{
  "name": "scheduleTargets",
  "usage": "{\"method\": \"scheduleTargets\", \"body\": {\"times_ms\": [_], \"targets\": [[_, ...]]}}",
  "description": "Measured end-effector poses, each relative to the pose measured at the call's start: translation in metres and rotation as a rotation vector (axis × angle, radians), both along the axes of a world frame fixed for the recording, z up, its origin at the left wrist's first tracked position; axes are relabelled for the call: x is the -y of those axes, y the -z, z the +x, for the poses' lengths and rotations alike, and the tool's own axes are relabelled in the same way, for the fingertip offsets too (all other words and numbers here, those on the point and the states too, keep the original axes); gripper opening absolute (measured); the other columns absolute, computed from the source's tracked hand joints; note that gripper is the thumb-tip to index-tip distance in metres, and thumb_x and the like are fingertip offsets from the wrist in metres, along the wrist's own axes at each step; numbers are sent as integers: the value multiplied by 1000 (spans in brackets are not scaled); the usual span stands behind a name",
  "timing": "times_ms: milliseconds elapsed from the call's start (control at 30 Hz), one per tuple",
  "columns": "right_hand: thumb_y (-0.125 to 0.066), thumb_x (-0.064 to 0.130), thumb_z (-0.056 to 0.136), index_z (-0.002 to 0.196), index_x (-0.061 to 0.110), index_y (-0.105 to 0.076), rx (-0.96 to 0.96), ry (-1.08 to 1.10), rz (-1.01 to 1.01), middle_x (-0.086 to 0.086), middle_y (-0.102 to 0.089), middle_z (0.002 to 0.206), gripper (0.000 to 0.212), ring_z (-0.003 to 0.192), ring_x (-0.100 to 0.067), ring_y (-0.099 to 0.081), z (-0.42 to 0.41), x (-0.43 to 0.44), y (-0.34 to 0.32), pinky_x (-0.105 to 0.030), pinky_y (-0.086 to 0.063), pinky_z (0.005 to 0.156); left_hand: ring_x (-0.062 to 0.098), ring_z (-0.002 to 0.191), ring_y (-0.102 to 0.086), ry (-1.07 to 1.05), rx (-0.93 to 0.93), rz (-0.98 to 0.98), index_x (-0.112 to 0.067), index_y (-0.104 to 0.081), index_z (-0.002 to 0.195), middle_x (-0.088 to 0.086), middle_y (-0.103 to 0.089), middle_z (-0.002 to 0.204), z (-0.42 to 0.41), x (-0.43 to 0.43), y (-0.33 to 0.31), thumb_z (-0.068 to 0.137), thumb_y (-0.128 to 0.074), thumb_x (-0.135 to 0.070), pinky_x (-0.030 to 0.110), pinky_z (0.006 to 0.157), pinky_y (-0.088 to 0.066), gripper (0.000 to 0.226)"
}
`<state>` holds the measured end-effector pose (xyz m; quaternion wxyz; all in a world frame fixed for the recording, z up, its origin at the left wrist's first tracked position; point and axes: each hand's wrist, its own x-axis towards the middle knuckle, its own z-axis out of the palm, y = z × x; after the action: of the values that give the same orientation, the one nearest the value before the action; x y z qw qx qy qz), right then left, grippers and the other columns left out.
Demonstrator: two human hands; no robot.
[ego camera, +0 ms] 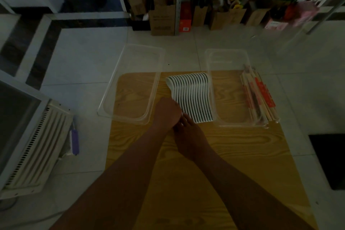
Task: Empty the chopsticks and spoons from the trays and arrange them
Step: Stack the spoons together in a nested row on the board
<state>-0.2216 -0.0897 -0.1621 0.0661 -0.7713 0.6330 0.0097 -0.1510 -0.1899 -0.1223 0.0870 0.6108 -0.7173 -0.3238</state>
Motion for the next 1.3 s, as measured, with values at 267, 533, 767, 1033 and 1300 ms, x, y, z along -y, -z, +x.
{"method": "scheduleTargets", "body": {"times_ms": [267, 533, 767, 1033, 1300], "targets": [[-44, 24, 95, 143, -3, -41, 4, 55, 10, -18, -37, 153, 55, 145, -34, -28, 6, -1, 2, -44, -22, 117, 30, 115, -52, -60, 340, -352, -8, -43, 133, 13, -56, 124, 61, 3, -15, 94, -44, -30, 44, 97, -40, 45], [-58, 18, 91, 142, 0, -46, 33, 50, -52, -15, -38, 153, 56, 145, -31, -30, 4, -1, 3, -41, -24, 116, 25, 98, -61, 24, 227, -152, -11, -48, 127, 8, -62, 111, 56, -18, 0, 94, -44, -32, 44, 91, -47, 40], [-43, 17, 92, 151, -1, -27, 81, 2, -32, -19, -27, 158, 63, 147, -34, -24, 2, -2, -3, -46, -28, 118, 28, 118, -55, 32, 113, -64, -8, -45, 137, 13, -57, 128, 33, -23, -4, 98, -41, -36, 42, 100, -43, 47], [-38, 21, 90, 146, 1, -39, 33, -50, -82, -20, -38, 152, 59, 142, -34, -34, -5, 0, -4, -48, -33, 114, 26, 103, -61, 6, 82, -26, -9, -54, 120, 9, -63, 110, 22, -20, -5, 95, -45, -30, 43, 90, -50, 34], [-47, 18, 94, 148, -2, -34, 62, 78, -67, -21, -37, 152, 59, 144, -34, -32, -8, -13, -7, -44, -22, 119, 22, 89, -62, 3, 126, -43, -12, -56, 110, 6, -64, 101, 23, -23, -4, 93, -43, -34, 44, 82, -54, 31]]}}
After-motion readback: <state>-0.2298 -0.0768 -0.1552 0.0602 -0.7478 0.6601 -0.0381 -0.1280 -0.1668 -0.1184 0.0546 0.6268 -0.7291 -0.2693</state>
